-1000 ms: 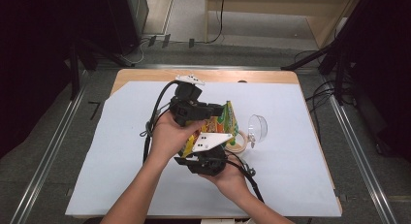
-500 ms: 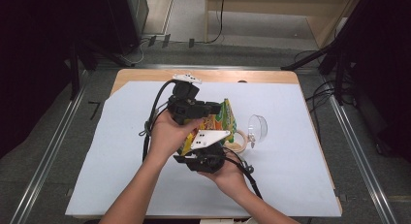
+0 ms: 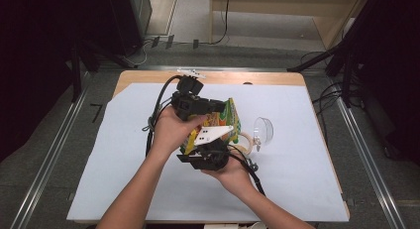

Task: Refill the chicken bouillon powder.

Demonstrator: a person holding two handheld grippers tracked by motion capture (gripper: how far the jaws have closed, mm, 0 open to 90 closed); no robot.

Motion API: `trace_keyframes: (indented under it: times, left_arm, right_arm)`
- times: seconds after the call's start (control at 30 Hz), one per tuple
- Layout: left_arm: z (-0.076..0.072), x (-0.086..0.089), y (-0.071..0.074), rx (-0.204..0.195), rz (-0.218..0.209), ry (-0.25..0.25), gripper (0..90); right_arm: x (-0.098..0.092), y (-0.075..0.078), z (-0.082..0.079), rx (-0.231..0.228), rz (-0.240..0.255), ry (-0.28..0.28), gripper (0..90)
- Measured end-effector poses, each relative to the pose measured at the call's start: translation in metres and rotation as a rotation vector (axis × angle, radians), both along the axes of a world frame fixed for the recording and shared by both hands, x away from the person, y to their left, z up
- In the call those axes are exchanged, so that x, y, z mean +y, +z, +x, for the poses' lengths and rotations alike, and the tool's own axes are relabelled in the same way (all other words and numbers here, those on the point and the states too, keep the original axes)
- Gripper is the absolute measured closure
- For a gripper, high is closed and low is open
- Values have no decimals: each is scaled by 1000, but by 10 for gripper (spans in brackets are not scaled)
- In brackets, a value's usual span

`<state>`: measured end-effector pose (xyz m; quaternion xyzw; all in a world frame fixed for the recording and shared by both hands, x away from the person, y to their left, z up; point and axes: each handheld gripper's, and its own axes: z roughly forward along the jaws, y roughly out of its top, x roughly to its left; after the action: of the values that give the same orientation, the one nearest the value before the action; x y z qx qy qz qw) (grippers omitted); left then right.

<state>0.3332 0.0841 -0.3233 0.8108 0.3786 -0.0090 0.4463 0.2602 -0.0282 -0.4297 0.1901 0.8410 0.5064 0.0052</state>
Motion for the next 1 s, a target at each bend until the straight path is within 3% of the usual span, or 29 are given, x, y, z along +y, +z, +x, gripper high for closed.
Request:
trace_keyframes:
  times: [0.37, 0.6, 1.0]
  left_arm:
    - [-2, 0, 0, 22, 7, -2, 809]
    - [-6, -5, 4, -13, 14, 1, 809]
    - [-5, -6, 4, 8, 21, -3, 806]
  right_arm:
    - [1, -1, -3, 8, 12, 4, 764]
    - [-2, 0, -3, 5, 24, -1, 764]
    - [-1, 0, -5, 11, 37, -2, 764]
